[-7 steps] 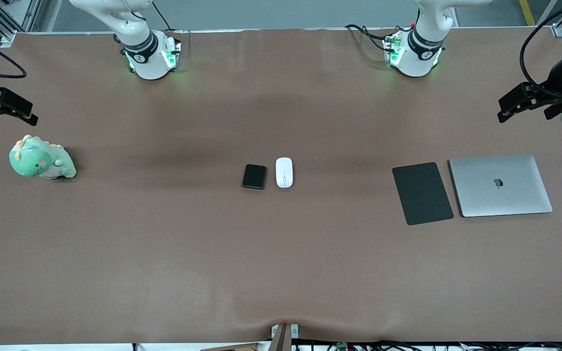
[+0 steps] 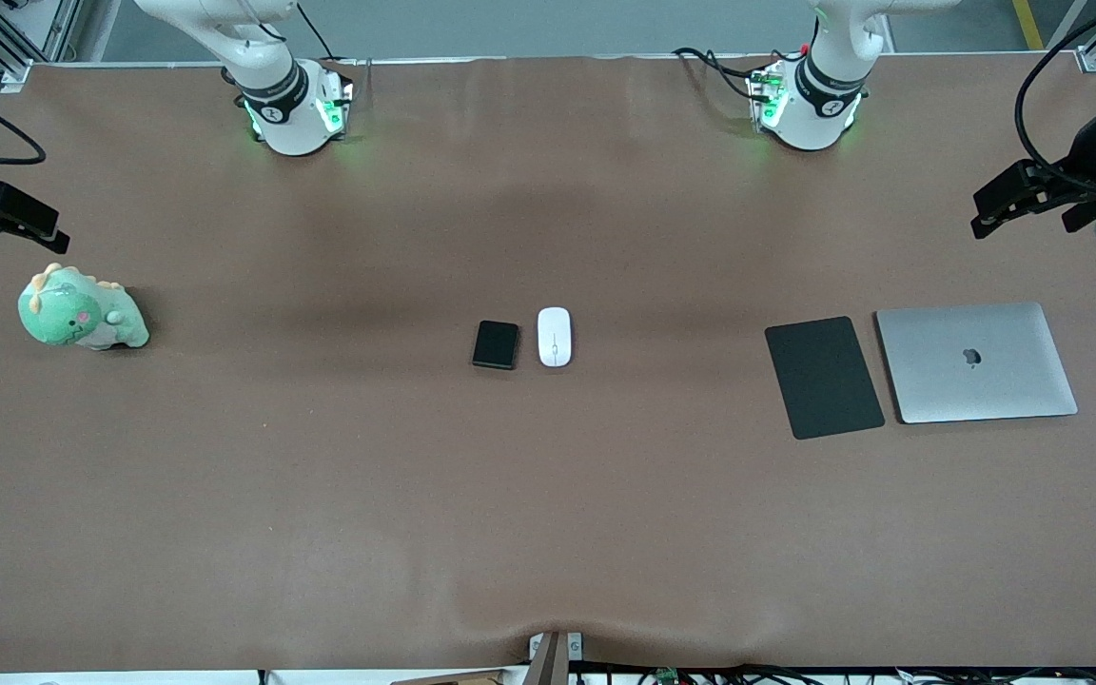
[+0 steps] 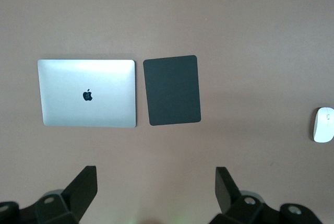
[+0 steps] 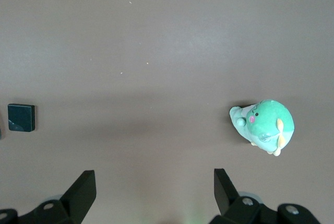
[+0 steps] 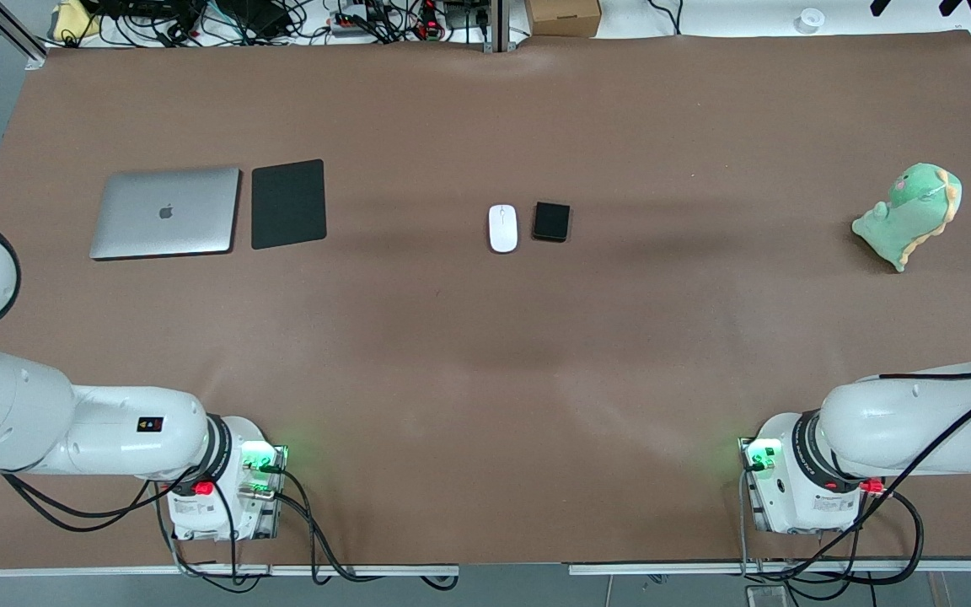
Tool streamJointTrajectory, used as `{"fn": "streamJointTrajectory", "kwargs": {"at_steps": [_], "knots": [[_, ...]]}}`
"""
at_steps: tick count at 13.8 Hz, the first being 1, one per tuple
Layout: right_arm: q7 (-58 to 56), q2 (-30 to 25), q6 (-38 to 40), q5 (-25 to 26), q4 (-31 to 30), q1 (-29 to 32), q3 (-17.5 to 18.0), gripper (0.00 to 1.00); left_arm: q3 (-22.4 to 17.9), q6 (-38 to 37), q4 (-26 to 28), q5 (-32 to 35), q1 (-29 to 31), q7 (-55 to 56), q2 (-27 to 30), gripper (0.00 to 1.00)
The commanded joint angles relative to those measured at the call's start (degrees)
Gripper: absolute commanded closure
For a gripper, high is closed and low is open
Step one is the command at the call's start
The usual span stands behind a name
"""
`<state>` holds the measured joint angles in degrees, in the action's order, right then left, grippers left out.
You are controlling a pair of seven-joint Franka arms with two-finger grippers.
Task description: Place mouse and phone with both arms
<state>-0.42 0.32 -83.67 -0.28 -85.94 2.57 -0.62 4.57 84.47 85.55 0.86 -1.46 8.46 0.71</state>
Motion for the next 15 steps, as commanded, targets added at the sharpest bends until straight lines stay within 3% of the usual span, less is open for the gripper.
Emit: {"fn": "streamJointTrajectory", "kwargs": {"at_steps": [1, 8, 15], "knots": [[-0.02, 0.38, 1.49, 0.45, 1.65, 0.24, 0.09, 0.00, -0.08, -1.15, -0.65, 1.16, -0.21, -0.64, -0.27, 0.00], [-0.55, 0.30, 1.75, 0.45, 1.39, 0.59, -0.08, 0.00, 0.53, -2.38, -0.29, 1.25, -1.09, 0.07, -0.36, 0.00], [-0.29, 0.30, 2.46, 0.45, 1.39, 0.95, -0.08, 0.00, 7.90, -2.20, -0.38, 1.16, -1.27, 6.73, -4.83, 0.00]]}}
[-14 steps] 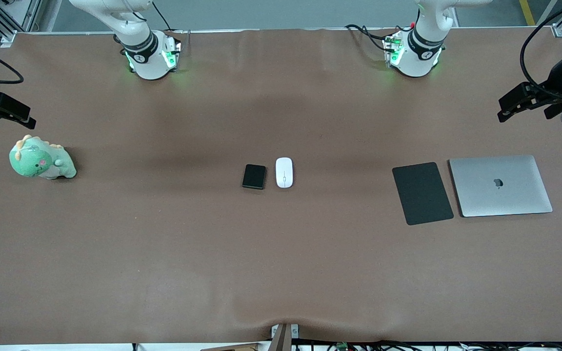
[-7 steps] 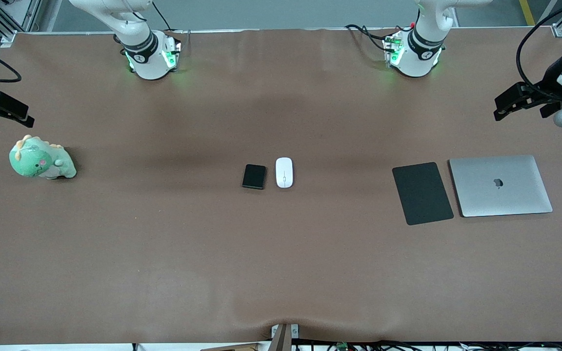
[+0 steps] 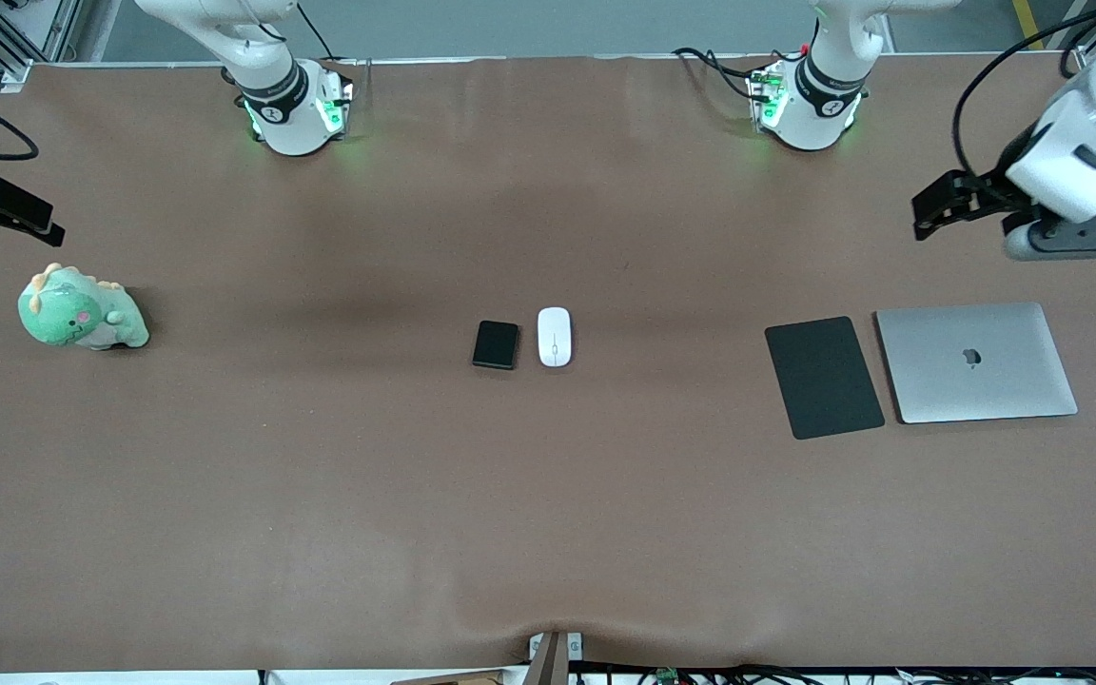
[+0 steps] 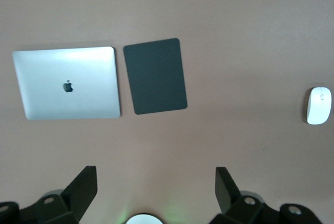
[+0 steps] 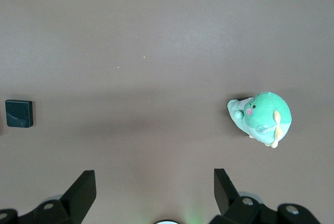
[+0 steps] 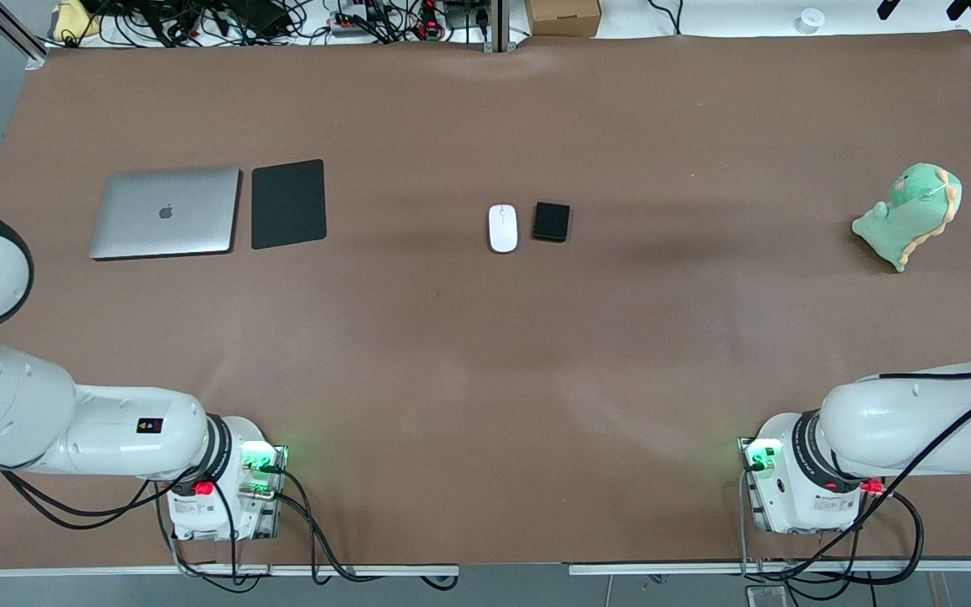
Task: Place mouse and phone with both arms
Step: 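Move the left gripper over the white mouse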
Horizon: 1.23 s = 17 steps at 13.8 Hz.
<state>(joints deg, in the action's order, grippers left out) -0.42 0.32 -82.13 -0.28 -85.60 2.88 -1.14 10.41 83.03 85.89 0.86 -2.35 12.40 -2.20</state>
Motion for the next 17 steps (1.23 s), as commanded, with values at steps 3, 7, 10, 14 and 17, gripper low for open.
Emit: {"fn": "streamJointTrajectory", "kwargs": {"at_steps": [3, 7, 10, 14, 17], "knots": [[-0.02, 0.30, 1.01, 0.37, 1.05, 0.64, 0.43, 0.00, 6.10, -0.24, -0.90, 1.07, -0.55, 7.36, -4.91, 0.00], [-0.02, 0.47, 0.92, 0.37, 1.05, 0.64, 0.43, 0.00, 7.69, 3.53, -0.99, 1.07, -5.02, 14.74, -9.39, 0.00], [-0.02, 0.47, 0.83, 0.37, 1.05, 0.64, 0.43, 0.00, 7.69, 7.14, -0.99, 1.16, -8.28, 18.35, -12.47, 0.00], [-0.02, 0.56, 0.92, 0.37, 0.96, 0.64, 0.43, 0.00, 7.78, 10.92, -1.08, 0.98, -10.30, 19.15, -15.46, 0.00], [-0.02, 0.65, 0.92, 0.37, 1.05, 0.64, 0.43, 0.00, 7.78, 13.12, -1.08, 0.98, -13.03, 24.15, -16.79, 0.00]]}}
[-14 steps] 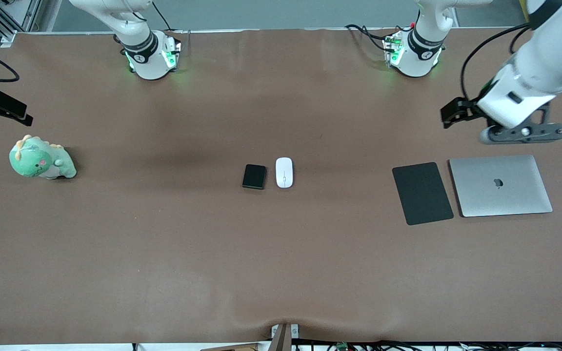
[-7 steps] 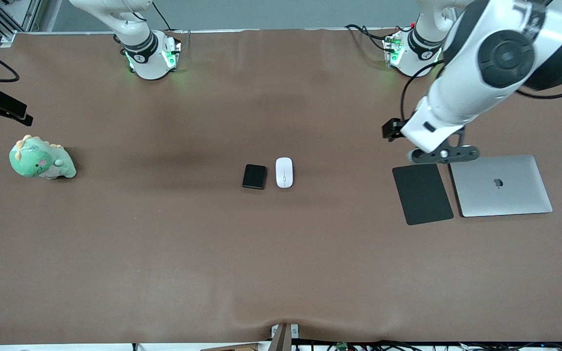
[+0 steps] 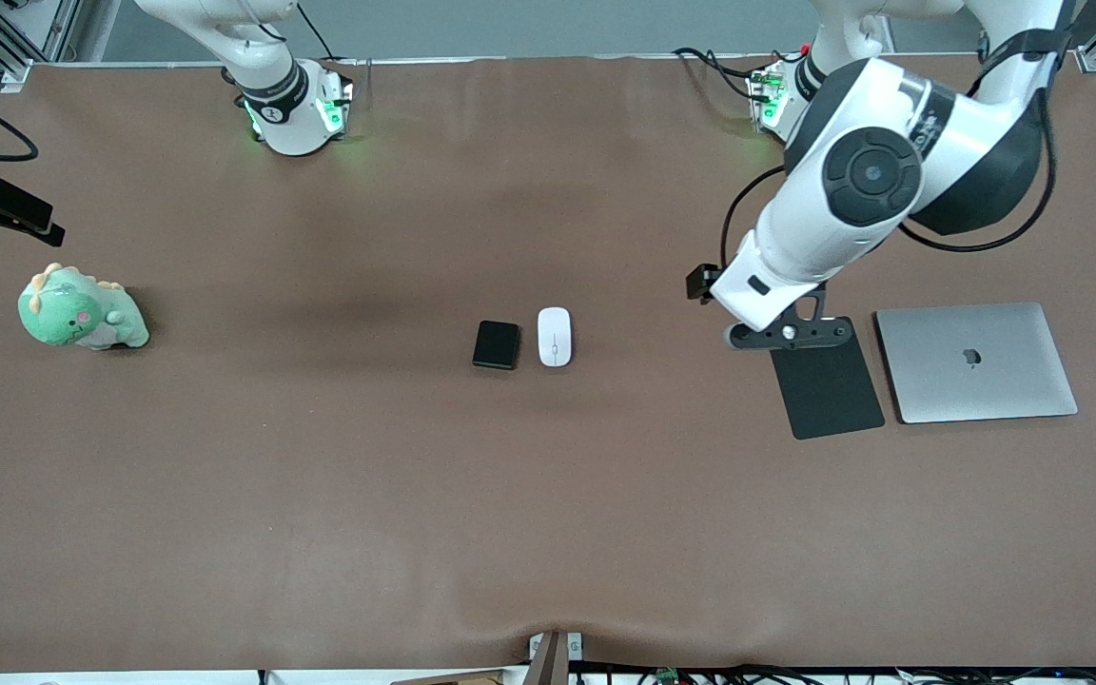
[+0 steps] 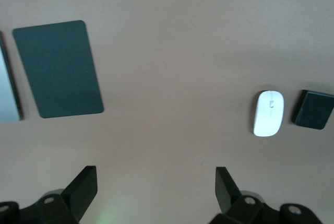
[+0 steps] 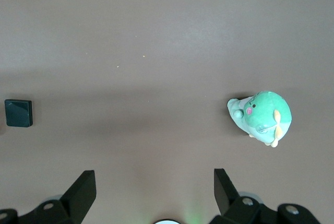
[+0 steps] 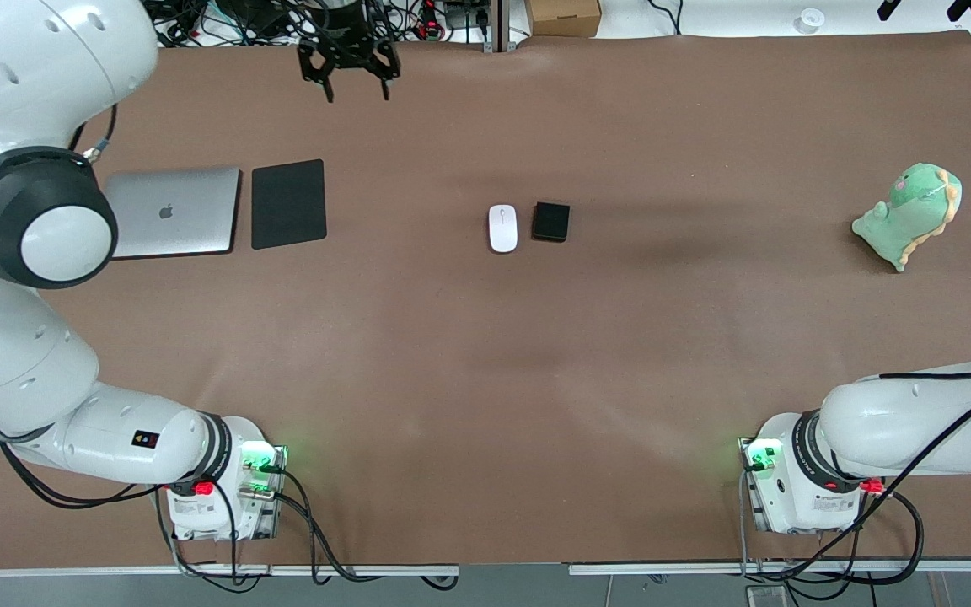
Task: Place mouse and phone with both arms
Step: 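Move the left gripper over the white mouse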
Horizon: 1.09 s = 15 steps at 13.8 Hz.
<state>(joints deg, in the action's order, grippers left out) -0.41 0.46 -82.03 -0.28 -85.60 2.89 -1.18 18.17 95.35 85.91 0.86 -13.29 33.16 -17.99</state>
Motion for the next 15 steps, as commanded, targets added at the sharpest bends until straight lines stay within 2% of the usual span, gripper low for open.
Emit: {"fn": "streamJointTrajectory", "kwargs": {"at_steps": [1, 7, 15], "knots": [[-0.02, 0.51, 0.81, 0.37, 0.96, 0.62, 0.48, 0.00, 0.03, 1.24, -1.27, 0.98, -2.52, 3.92, -1.17, 0.00], [-0.02, 0.42, 0.81, 0.37, 0.96, 0.62, 0.48, 0.00, -0.06, 5.98, -1.36, 1.07, -8.23, 10.33, -6.00, 0.00], [-0.02, 0.51, 0.64, 0.37, 1.05, 0.62, 0.48, 0.00, -0.24, 20.47, -1.27, 6.17, -15.26, 22.72, -18.12, 0.00]]}}
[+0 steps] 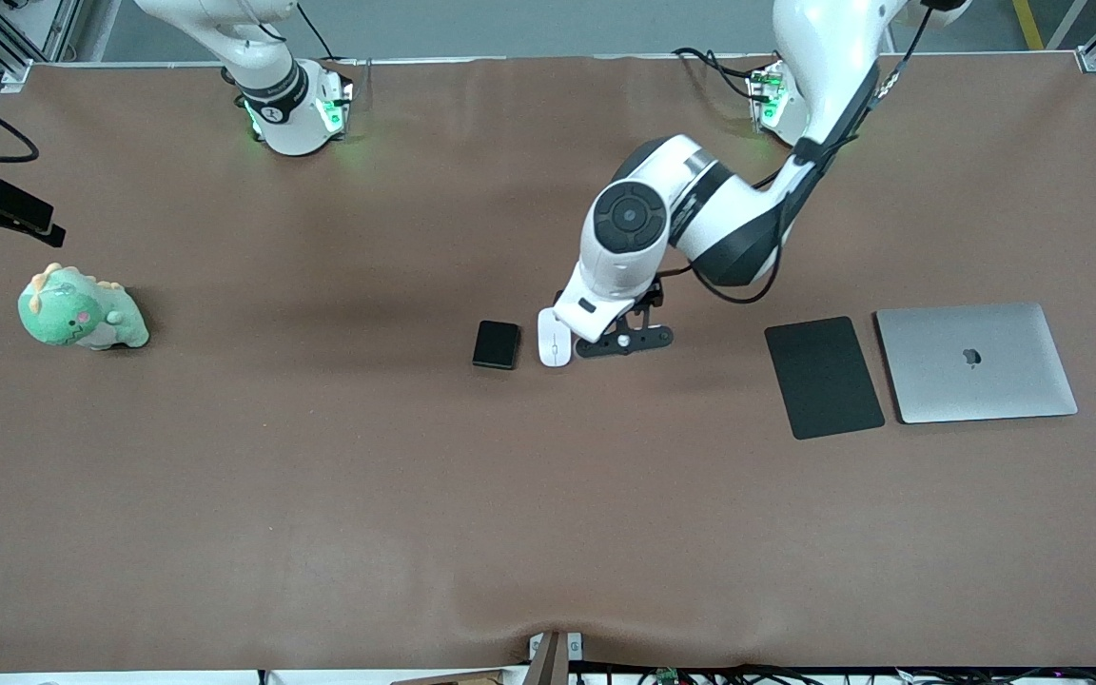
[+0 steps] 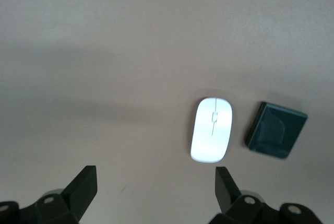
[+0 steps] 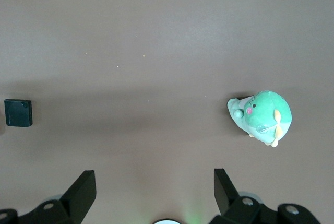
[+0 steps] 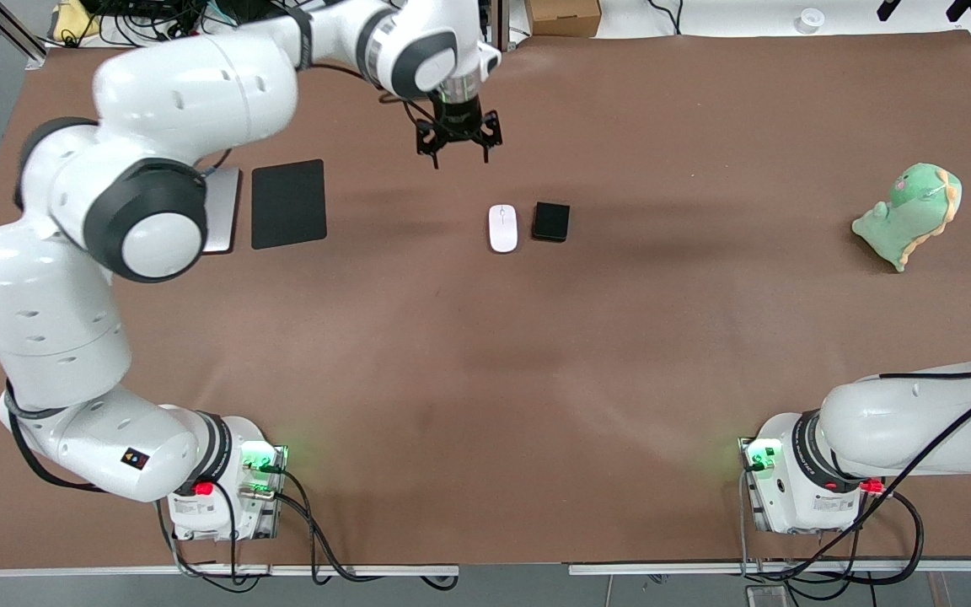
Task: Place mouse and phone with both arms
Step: 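Move the left gripper over the white mouse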
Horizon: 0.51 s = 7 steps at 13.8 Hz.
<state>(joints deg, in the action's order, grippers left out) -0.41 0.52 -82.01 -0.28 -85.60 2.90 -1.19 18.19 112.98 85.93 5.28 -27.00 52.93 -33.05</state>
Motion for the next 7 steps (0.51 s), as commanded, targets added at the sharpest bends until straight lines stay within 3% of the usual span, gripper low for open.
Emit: {"fn": "streamJointTrajectory", "kwargs": {"at_steps": [1, 7], "knots": [[-0.02, 0.53, 0.53, 0.37, 1.05, 0.62, 0.48, 0.00, -0.35, 4.86, -1.29, 1.75, -2.35, 4.36, -4.56, 0.00], [-0.02, 0.53, 0.62, 0.37, 0.96, 0.62, 0.48, 0.00, -0.70, 12.61, -1.12, 1.75, -4.99, 5.96, -10.10, 0.00]]}}
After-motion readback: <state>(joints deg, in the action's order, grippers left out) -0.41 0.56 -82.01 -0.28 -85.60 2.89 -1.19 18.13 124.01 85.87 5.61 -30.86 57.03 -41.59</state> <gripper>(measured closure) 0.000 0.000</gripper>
